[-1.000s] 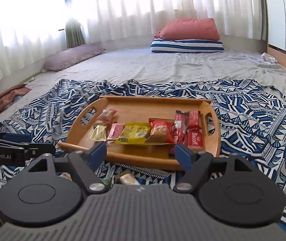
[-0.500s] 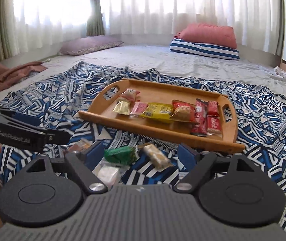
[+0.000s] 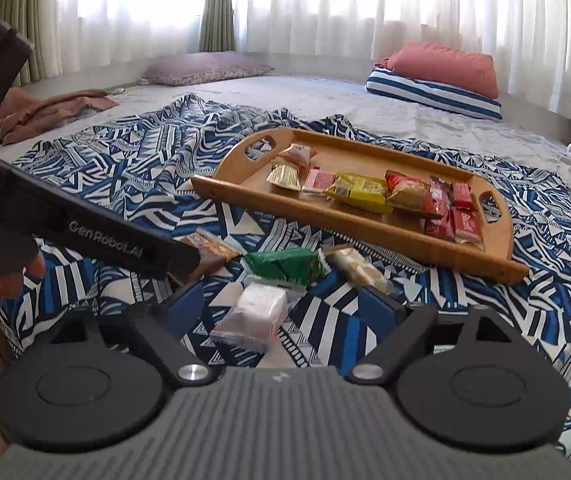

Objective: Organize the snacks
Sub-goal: 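Move both tools back over the remaining snack pile, then grasp the brown packet with the left tool while the right tool grasps the white translucent packet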

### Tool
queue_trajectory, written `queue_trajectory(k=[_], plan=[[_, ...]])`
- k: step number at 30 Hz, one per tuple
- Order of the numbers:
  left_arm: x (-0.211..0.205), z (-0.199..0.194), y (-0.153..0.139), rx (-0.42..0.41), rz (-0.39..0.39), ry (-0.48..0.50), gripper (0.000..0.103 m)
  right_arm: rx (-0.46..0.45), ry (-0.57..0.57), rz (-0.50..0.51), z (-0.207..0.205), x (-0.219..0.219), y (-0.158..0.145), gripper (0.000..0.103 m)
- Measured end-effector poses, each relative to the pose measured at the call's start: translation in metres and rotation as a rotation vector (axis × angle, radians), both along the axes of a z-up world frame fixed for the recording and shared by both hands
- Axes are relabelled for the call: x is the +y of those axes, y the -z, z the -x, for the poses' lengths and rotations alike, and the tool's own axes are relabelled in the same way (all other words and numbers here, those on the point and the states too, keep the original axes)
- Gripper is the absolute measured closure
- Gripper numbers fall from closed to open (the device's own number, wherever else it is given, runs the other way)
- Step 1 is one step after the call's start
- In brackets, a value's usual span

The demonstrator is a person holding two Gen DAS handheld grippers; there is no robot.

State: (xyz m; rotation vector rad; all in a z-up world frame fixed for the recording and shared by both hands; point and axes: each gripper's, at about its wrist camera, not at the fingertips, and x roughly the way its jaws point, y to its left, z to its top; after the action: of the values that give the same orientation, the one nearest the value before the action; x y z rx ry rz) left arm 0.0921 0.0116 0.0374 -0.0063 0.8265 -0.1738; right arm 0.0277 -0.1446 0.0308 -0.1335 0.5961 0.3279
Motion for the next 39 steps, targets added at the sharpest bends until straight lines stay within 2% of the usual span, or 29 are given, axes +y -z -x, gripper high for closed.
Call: queue_trajectory(k=[15,22,26,39], plan=[[-0.011,-0.012,0.015,0.006,-0.004,0.03,0.016,0.053,0.015,-0.012,-0.005,0.002,0.022,0.011],[-0.014,-0.016,0.017,0.0,-0.018,0.03,0.033,0.064,0.018,-0.02,-0.009,0.004,0.027,0.011],[-0.014,-0.018,0.018,-0.002,-0.021,0.033,0.037,0.064,0.021,-0.023,-0.011,0.005,0.027,0.011],[-0.014,-0.021,0.024,-0.008,-0.03,0.03,0.036,0.061,0.031,-0.026,-0.014,0.007,0.03,0.01]])
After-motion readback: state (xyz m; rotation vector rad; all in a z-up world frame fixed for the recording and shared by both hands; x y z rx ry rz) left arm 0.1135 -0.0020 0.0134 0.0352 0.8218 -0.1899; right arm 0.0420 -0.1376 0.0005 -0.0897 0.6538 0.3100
